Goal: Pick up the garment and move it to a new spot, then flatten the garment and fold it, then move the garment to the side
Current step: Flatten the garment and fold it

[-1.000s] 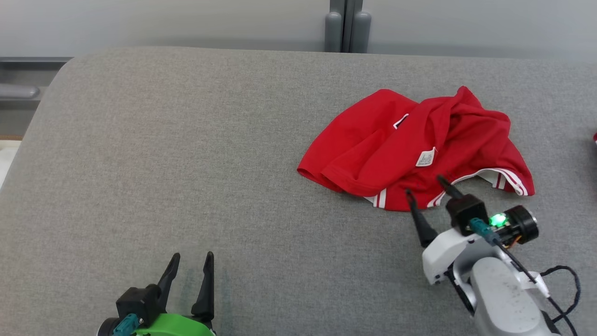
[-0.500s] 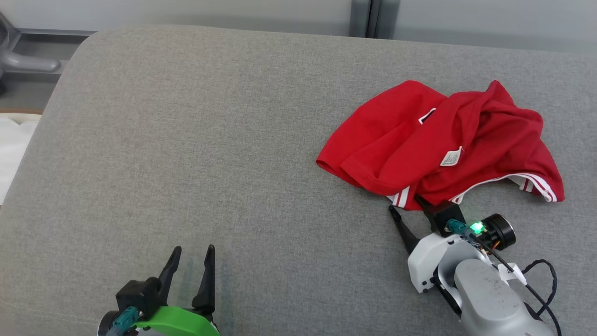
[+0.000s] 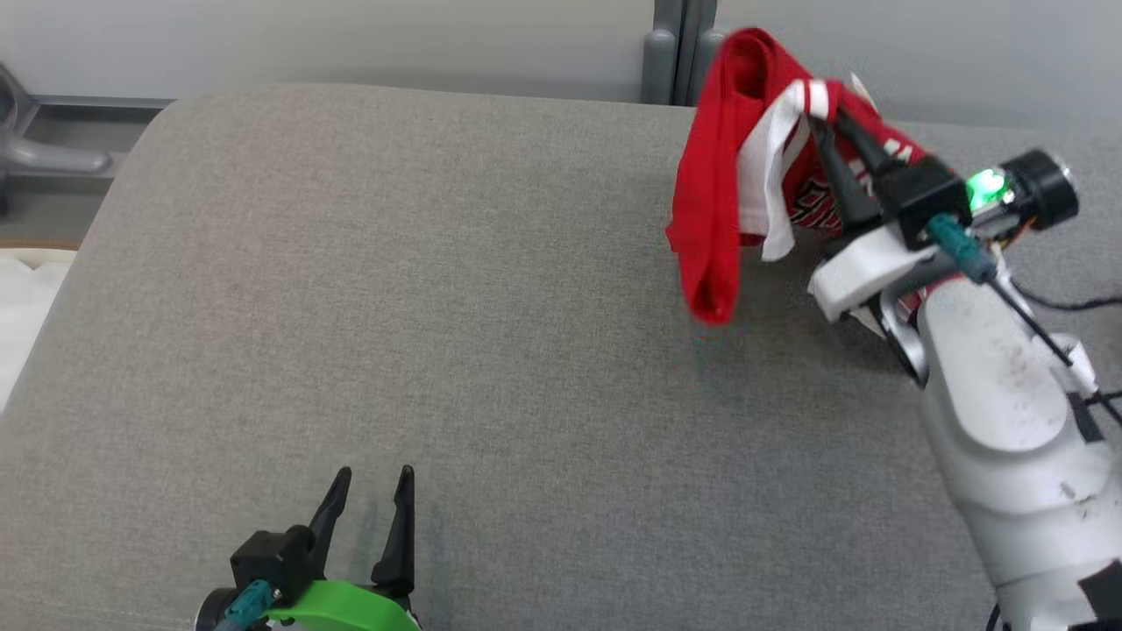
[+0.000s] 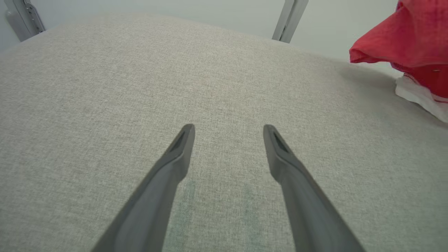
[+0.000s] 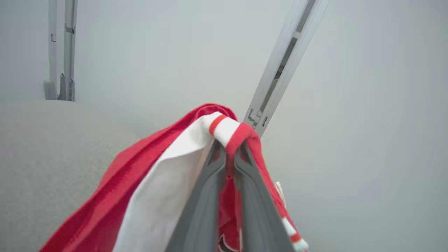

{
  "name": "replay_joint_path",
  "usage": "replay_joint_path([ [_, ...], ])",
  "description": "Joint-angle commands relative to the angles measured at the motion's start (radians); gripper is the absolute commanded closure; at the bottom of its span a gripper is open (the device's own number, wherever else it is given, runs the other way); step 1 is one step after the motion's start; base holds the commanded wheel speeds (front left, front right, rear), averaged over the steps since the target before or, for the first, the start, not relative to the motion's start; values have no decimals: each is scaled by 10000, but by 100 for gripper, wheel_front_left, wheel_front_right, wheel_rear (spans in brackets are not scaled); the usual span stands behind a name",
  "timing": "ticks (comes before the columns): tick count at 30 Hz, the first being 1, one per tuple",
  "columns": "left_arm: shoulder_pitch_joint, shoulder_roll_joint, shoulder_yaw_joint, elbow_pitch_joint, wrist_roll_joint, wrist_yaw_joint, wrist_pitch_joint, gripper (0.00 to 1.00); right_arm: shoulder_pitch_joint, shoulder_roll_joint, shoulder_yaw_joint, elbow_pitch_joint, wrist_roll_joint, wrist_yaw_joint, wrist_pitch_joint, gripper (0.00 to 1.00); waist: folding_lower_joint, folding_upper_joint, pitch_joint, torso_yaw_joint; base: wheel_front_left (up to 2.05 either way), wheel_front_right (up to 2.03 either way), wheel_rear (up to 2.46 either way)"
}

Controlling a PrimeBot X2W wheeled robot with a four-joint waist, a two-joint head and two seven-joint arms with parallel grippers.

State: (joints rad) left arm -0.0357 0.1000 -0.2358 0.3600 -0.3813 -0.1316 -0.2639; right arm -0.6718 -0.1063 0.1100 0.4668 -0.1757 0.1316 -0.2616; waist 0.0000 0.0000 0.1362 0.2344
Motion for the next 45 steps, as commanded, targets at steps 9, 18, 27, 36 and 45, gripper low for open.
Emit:
replay_joint_path([
  [9,436,-194,-149,105,147,24,-2,0,-3102,-866,1703,823,281,-20,-43,100,0,0,-700,923,0,0,0],
  [18,821,-232,67,134,266,24,0,0,-2965,-1161,2066,1050,830,-20,-36,100,0,0,-1021,1079,0,0,0],
  [27,663,-278,227,-202,393,24,-2,0,501,-2517,2124,-238,2496,-20,-33,100,0,0,-1045,-18,0,0,0],
  [36,490,-259,366,-273,371,24,0,0,3477,-3469,1609,131,4053,-20,-35,98,0,0,-895,-1127,0,0,0],
  [45,104,-133,470,-314,331,24,-2,0,3838,-2176,-1122,-602,2461,-18,-35,0,0,0,-364,-1551,0,0,0],
])
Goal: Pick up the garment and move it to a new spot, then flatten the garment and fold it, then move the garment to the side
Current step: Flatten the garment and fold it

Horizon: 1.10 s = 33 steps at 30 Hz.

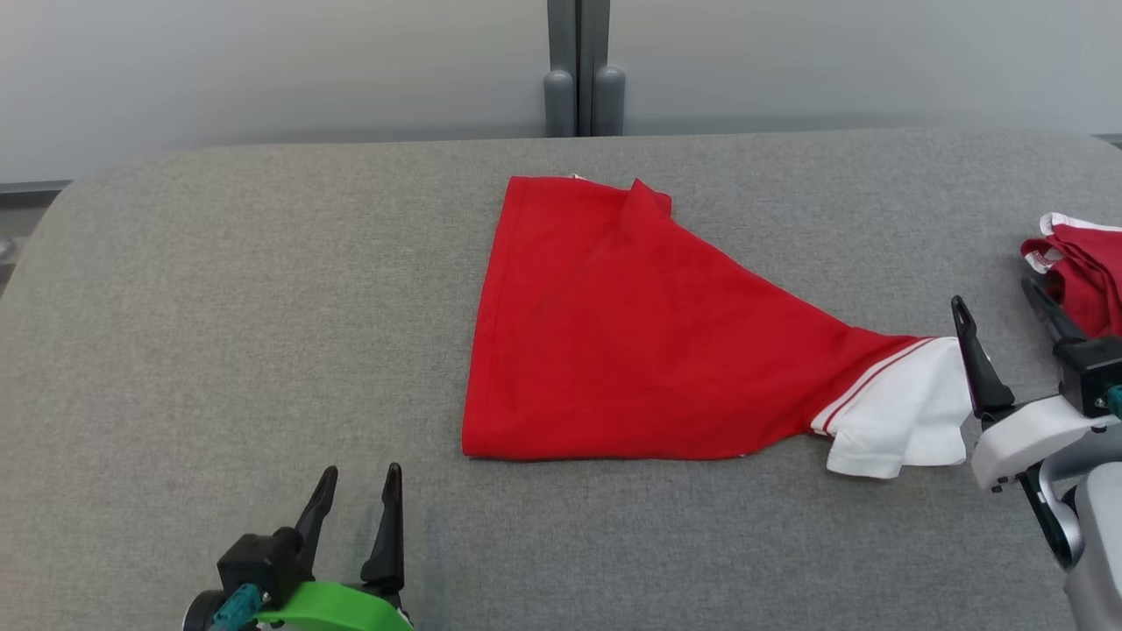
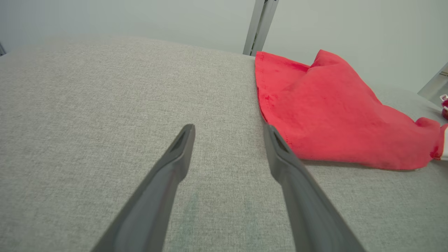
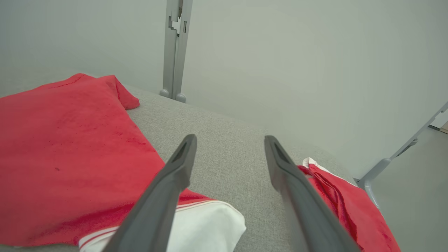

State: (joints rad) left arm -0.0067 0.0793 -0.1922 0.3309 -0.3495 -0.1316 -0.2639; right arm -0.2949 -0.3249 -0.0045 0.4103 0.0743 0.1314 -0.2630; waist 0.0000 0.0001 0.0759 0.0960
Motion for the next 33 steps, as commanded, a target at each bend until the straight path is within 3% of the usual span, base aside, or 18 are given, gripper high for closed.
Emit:
replay_joint_path([
  [1,-271,101,-16,-24,-1,24,0,0,60,295,-321,-283,-419,-16,-20,0,0,-1,324,-187,0,0,0],
  [6,-779,224,-420,-69,-159,24,-2,0,129,1525,-816,-989,-1348,-16,-22,0,0,-1,759,-251,0,0,0],
  [12,-1583,514,-1162,85,-533,24,0,0,-134,2353,-643,-1445,-1790,-17,-22,0,0,-1,1393,-534,0,0,0],
  [26,-2795,1233,-3070,1710,-1988,24,1,0,-304,2726,-464,-1732,-2091,-17,-22,0,0,-1,2218,-1441,0,0,0],
  [33,-3011,1310,-2815,1506,-2041,24,3,0,-264,2732,-372,-1681,-1903,-17,-22,0,0,-1,2200,-1501,0,0,0],
])
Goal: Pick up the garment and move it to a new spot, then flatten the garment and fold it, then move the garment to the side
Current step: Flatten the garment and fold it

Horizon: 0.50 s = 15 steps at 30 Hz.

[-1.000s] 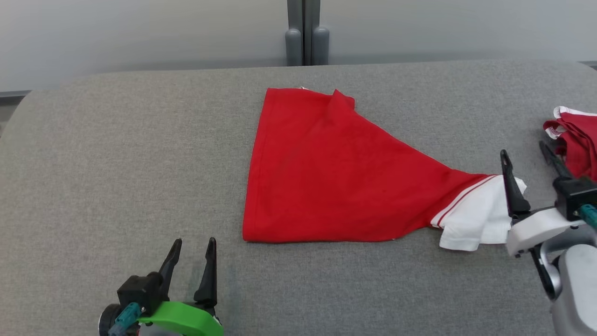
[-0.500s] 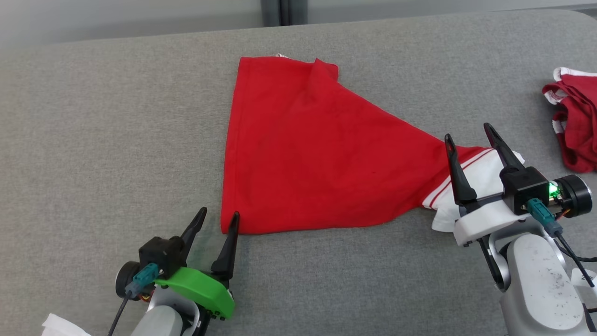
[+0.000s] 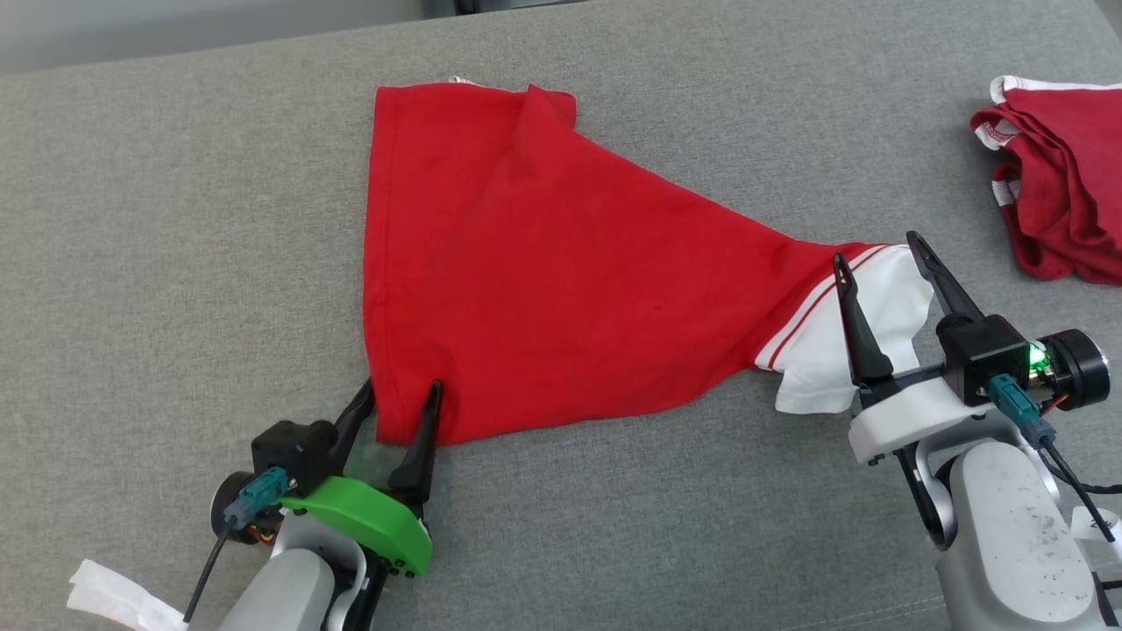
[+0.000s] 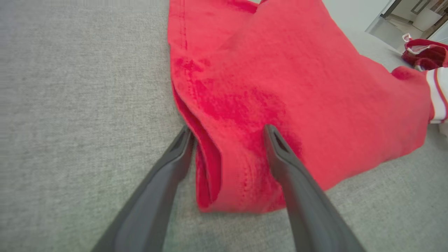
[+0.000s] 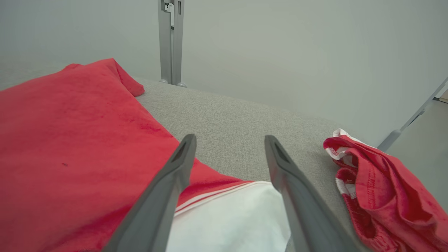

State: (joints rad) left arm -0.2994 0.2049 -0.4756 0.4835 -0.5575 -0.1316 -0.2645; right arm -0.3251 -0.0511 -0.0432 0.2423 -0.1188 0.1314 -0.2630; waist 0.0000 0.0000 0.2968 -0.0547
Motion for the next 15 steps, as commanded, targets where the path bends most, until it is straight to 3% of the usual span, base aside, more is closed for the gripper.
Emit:
replay_joint_path([
  [1,-87,41,78,-76,92,24,9,0,23,-7,56,33,58,-17,-22,0,0,0,-20,12,0,0,0],
  [2,-56,21,85,-91,124,24,7,5,3,-9,90,71,100,-17,-21,0,0,0,-38,21,0,0,0],
  [4,-27,-1,60,-112,124,24,7,50,-53,-11,162,139,136,-17,-21,0,0,0,-73,37,0,0,0],
  [5,-21,3,46,-106,112,24,7,100,-89,-11,201,179,171,-17,-22,0,0,0,-95,46,0,0,0],
  [15,459,-147,360,-672,197,24,4,100,154,-11,130,468,405,-17,-22,0,0,0,-690,552,0,0,0],
])
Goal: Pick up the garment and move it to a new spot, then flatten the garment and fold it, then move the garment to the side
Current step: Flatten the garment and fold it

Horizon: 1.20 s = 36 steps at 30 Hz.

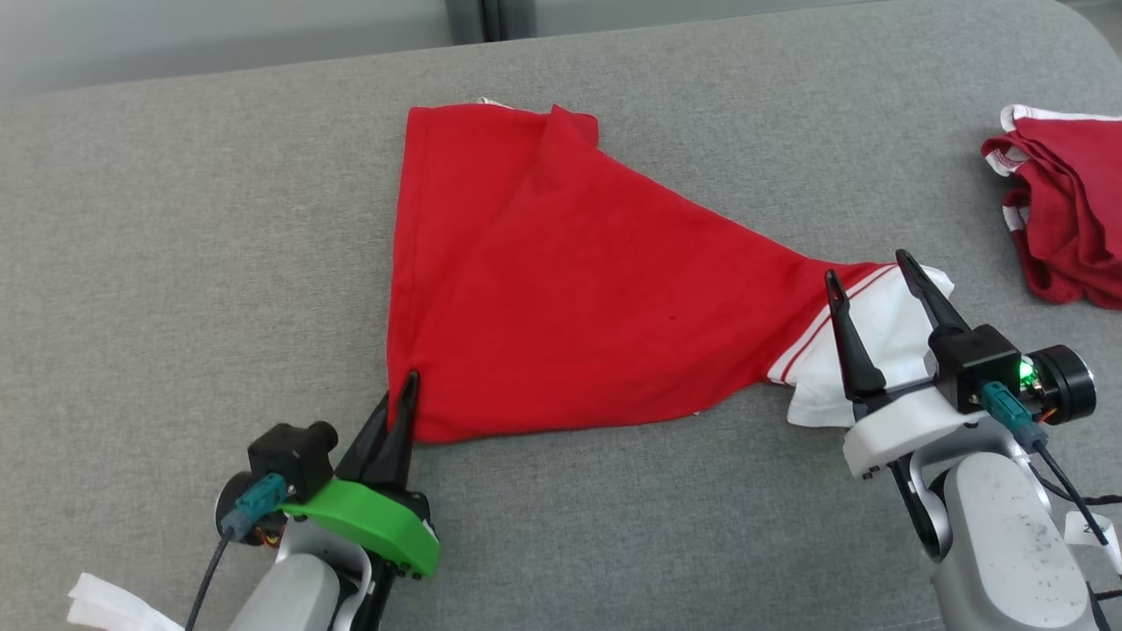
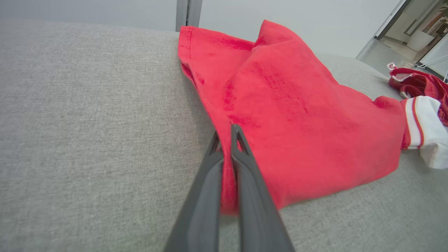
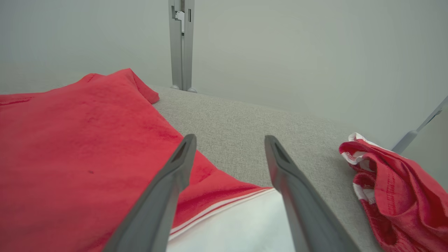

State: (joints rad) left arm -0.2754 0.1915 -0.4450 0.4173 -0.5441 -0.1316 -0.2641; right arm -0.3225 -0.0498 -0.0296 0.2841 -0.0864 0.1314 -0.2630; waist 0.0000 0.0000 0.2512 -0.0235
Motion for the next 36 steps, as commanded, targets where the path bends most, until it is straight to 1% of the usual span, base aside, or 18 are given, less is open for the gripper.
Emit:
replay_joint_path([
  [1,305,-37,72,-90,118,24,0,100,190,-29,-60,80,121,-18,-22,0,0,0,-341,370,0,0,0],
  [4,697,-73,195,-240,250,24,0,100,438,-27,-198,173,198,-17,-22,0,0,0,-644,798,0,0,0],
  [7,1102,-87,530,-290,312,24,0,100,566,-28,-197,252,284,-17,-22,0,0,0,-774,1121,0,0,0],
  [12,1347,34,864,-287,388,24,0,100,497,-30,-82,280,403,-17,-22,0,0,0,-645,1316,0,0,0],
  [16,1002,80,998,-163,377,24,0,100,308,-34,100,274,426,-17,-22,0,0,0,-394,1170,0,0,0],
  [20,580,103,1071,76,437,24,0,100,233,-34,130,260,387,-17,-22,0,0,0,-136,836,0,0,0],
  [26,-213,199,1390,1119,742,24,1,100,279,-31,207,141,422,-17,-22,0,0,0,159,311,0,0,0],
  [29,-507,181,1627,1900,974,24,1,100,393,-28,297,114,485,-17,-21,0,0,0,178,116,0,0,0],
  [31,-685,161,1879,2257,1149,24,1,47,456,-31,314,151,546,-17,-22,0,0,0,141,52,0,0,0],
  [32,-719,111,2009,2410,1261,24,1,0,474,-29,314,173,559,-17,-22,0,0,0,114,37,0,0,0],
  [36,-656,-134,2540,2636,1720,24,1,0,688,-31,249,343,655,-18,-21,0,0,0,-120,77,0,0,0],
])
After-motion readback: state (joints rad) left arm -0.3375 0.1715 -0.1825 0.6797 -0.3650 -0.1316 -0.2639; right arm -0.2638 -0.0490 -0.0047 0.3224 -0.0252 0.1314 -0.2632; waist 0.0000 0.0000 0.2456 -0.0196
